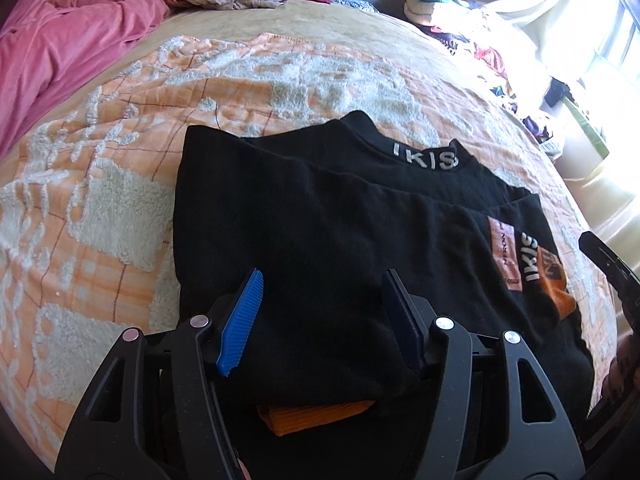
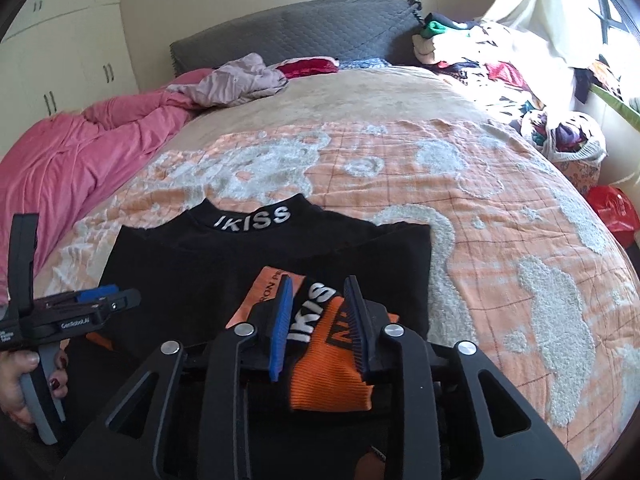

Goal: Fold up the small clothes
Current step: 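Lay the orange cuff flat on the shirt front with the right gripper, then open the right gripper and withdraw from the cuff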

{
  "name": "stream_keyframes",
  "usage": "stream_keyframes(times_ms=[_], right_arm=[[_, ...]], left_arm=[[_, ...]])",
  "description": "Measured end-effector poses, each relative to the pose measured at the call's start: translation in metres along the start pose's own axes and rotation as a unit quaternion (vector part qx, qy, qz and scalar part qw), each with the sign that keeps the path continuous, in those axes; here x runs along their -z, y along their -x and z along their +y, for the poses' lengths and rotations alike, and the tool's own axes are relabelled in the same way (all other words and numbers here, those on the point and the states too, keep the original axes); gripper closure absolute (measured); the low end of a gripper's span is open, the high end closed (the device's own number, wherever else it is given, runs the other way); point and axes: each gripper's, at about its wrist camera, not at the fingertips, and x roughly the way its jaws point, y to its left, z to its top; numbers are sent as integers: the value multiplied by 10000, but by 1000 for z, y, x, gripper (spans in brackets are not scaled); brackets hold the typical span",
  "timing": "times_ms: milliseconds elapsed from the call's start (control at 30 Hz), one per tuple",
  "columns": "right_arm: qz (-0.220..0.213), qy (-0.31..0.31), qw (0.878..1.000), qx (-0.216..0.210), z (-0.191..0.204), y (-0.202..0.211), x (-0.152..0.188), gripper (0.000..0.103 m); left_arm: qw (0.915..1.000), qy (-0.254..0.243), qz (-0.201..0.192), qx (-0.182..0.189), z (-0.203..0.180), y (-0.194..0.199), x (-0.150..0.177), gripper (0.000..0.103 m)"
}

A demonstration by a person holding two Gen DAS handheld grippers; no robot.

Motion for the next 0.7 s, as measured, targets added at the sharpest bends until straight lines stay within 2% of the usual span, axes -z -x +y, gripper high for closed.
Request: stream_keyframes(times_ms=[67,200,267,300,367,467,700], right_arm=[[138,209,9996,-134,14,-7,5,76],[440,221,9964,-687,33,-20,13,76],[596,389,9958,-583,40,-27,17,74],[785,497,9949,-386,41,-33,19,66],[1175,491,9918,-89,35,-47,26,63],[1239,145,9917,-326,25,-48,26,63],[1188,68,9923,-357,26,-42,25,63]], left_arm=[[10000,-54,26,-33,0,-1,3,49],[9999,-87,34,-37,0,-2,4,49],[9999,-95,45,-30,0,-2,4,49],[9999,-98,49,-28,0,-3,4,49],[9999,-116,60,-21,0,-2,5,49],[9999,-128,49,-19,1,-2,6,49],[9999,-117,42,-32,1,0,7,49]])
